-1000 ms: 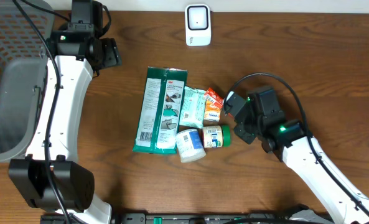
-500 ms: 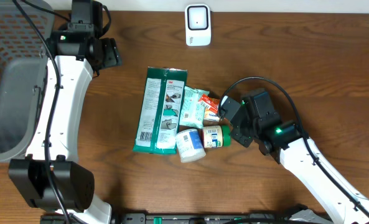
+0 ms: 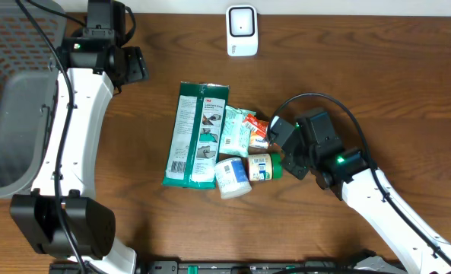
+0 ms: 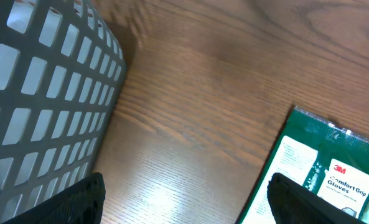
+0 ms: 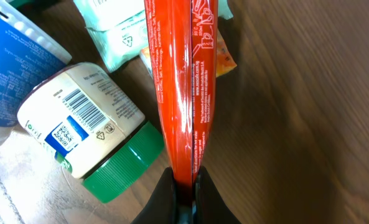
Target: Scan the item barcode
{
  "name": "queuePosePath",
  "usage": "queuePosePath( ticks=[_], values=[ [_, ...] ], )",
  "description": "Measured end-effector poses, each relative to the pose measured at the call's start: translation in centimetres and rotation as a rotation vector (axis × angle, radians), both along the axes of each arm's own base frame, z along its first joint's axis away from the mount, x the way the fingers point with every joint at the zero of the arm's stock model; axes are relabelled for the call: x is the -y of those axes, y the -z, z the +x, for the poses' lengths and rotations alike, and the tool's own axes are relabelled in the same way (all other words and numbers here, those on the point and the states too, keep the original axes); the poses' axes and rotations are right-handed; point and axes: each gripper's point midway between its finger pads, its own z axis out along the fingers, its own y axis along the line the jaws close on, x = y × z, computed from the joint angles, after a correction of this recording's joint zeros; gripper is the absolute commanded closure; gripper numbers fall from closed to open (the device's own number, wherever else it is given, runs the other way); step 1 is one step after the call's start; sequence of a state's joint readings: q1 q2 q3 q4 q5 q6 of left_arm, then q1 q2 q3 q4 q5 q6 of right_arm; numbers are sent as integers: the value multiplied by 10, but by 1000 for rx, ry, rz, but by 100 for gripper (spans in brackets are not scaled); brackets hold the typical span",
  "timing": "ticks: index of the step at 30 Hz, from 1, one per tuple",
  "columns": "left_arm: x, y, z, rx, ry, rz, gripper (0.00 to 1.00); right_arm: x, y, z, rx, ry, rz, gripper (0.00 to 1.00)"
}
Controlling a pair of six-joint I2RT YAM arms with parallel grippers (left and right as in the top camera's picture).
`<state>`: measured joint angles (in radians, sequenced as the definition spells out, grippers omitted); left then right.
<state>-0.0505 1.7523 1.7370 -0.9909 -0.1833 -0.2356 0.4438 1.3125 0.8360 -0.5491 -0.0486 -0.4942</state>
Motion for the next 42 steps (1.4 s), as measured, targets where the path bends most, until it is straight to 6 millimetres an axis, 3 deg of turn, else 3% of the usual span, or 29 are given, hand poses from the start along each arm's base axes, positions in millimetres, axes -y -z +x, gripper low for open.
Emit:
queuePosePath(
  ticks=[42],
  values=[
    [0,0,0,0,0,0,17,0,0,1,-11,43,24,99]
  ],
)
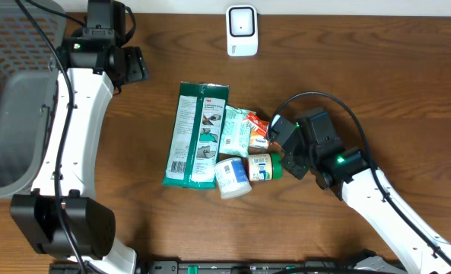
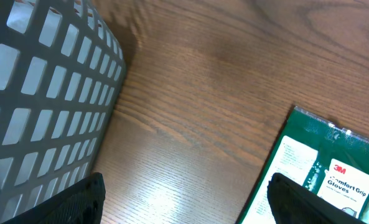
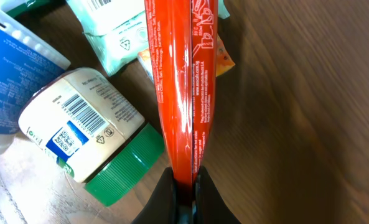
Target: Scan the item barcode
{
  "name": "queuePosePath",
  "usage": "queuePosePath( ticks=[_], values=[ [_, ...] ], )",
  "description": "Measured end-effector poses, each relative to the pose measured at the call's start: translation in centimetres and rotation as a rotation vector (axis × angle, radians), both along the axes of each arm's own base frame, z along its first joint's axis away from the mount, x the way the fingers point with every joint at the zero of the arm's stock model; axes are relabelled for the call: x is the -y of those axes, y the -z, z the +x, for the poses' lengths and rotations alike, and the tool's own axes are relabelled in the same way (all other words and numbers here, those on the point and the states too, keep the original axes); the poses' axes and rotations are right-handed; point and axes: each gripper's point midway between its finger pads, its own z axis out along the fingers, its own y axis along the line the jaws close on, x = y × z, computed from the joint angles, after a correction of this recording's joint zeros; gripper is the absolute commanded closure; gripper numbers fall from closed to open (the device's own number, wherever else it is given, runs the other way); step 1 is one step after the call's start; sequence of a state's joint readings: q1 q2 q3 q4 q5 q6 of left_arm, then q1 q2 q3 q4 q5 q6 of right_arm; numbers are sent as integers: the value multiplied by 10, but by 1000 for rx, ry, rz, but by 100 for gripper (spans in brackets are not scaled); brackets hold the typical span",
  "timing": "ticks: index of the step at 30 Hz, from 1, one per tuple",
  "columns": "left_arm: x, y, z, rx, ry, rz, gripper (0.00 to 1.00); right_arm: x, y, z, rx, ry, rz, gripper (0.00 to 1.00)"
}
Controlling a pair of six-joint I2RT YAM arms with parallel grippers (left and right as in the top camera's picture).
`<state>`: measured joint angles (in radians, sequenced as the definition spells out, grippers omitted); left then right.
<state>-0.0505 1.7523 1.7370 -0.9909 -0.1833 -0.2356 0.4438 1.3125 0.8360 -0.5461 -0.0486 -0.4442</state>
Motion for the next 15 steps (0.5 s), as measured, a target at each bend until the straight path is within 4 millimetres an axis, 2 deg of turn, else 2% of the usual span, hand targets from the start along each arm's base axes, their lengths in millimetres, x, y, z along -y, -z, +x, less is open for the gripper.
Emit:
queuePosePath(
  ticks=[15],
  values=[
    [0,0,0,0,0,0,17,-6,-8,12,26,92,79,99]
  ],
)
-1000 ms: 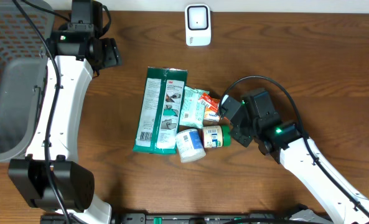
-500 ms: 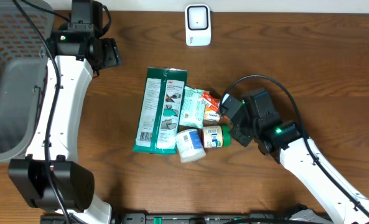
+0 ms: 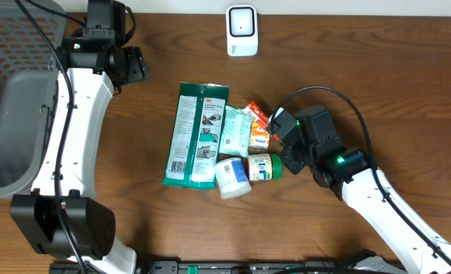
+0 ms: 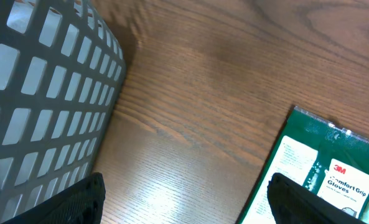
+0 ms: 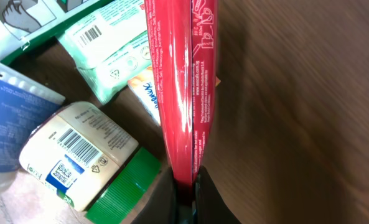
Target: Scan the item barcode
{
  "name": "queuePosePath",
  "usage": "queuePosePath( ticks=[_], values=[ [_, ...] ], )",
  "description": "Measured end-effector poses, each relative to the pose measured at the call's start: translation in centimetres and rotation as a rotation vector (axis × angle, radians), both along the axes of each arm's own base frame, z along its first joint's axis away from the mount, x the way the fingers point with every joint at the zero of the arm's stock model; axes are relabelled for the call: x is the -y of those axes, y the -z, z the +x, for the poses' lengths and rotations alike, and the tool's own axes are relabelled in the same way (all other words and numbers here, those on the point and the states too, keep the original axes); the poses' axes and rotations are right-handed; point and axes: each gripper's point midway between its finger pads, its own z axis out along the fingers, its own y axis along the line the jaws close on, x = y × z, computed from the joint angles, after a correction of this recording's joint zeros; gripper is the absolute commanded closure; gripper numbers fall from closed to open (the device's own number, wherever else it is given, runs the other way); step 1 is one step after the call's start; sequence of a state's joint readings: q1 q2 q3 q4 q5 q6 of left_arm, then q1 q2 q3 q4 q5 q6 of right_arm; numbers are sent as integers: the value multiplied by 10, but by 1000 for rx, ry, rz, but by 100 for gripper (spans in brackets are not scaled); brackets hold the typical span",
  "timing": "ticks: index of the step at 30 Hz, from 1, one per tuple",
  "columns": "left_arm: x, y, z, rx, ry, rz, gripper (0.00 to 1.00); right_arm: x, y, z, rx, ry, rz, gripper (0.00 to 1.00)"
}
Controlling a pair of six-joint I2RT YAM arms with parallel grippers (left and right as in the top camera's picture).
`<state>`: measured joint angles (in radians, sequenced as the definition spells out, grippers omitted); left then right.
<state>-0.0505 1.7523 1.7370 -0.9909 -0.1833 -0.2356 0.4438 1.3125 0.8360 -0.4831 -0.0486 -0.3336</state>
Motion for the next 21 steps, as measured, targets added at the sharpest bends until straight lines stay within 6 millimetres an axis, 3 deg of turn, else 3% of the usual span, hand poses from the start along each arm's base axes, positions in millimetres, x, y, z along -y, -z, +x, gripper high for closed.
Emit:
queuePosePath(
  ticks=[8,14,21],
  values=[
    [0,0,0,0,0,0,17,-3,0,-1,-46,100,79,99],
    [0,0,0,0,0,0,17,-17,-5,-6,-102,92,203,99],
    [0,0,0,0,0,0,17,-16,-9,-5,-148,100,293,99]
  ],
)
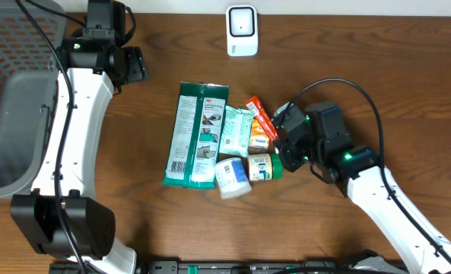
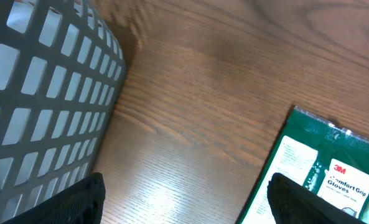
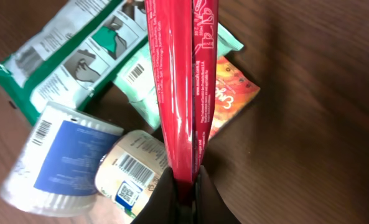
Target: Scan the item barcode
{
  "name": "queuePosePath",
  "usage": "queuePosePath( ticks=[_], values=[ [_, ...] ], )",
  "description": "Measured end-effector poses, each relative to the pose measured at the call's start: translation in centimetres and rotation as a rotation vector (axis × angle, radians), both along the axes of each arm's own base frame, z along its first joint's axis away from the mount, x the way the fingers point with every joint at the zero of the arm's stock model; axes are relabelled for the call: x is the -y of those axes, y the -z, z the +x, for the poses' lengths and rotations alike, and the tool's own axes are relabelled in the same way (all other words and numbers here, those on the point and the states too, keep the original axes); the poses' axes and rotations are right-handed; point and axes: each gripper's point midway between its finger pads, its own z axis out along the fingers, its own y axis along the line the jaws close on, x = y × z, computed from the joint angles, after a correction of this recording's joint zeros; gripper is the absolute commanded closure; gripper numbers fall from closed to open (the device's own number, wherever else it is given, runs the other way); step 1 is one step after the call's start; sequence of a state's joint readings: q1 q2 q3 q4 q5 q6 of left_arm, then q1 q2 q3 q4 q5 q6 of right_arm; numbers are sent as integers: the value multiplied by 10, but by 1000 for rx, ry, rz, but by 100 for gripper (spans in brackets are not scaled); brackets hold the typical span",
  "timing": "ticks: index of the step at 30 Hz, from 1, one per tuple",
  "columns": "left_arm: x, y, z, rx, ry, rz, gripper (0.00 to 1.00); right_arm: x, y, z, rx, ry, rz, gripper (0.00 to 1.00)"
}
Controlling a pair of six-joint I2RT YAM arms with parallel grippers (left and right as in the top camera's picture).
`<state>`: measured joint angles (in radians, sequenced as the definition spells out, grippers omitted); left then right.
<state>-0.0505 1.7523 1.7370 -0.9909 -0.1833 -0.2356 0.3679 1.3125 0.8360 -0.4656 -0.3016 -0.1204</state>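
A long red packet [image 3: 183, 81] hangs edge-on above the pile, its lower end pinched in my right gripper [image 3: 184, 186], which is shut on it. From overhead the red packet [image 1: 260, 119] sticks out up-left of the right gripper [image 1: 281, 134], over the pile's right side. The white barcode scanner [image 1: 241, 30] stands at the table's far edge, well away from the packet. At the far left my left gripper [image 2: 184, 208] is open over bare wood with nothing between its fingers [image 2: 78, 199]. It is also seen from overhead as the left gripper [image 1: 131, 65].
Below the packet lie a green glove pack [image 3: 66, 56], a mint wipes pack [image 3: 144, 87], an orange sachet [image 3: 231, 99], a green-lidded jar [image 1: 264, 167] and a blue-labelled tub [image 3: 60, 165]. A grey mesh basket [image 2: 41, 93] stands at the left edge.
My right gripper has risen with the red packet, and the pile now sits farther below it. In the overhead view the arm has shifted slightly right. The left arm has not moved.
My right gripper was shut on the red packet low beside the green-lidded jar, and 1.2 s ago it stood about the same. By 0.7 s ago the packet was slightly raised, and now it is held clear above the pile. The left gripper stayed open by the basket.
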Motion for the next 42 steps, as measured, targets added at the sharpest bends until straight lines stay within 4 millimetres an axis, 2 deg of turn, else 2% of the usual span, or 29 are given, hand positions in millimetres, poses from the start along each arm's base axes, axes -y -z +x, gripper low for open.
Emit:
queuePosePath(
  ticks=[15,22,28,38,42],
  values=[
    [0,0,0,0,0,0,17,-25,-12,-16,-44,-124,152,99],
    [0,0,1,3,0,0,17,-37,-27,-10,-18,-132,238,99],
    [2,-20,32,158,0,-9,17,-38,-28,-16,-74,-116,283,99],
    [2,-21,33,162,0,-8,17,-32,-20,-40,-65,-299,243,99],
    [2,-20,32,156,0,-8,17,-33,-26,-46,-29,-354,240,99]
  ],
)
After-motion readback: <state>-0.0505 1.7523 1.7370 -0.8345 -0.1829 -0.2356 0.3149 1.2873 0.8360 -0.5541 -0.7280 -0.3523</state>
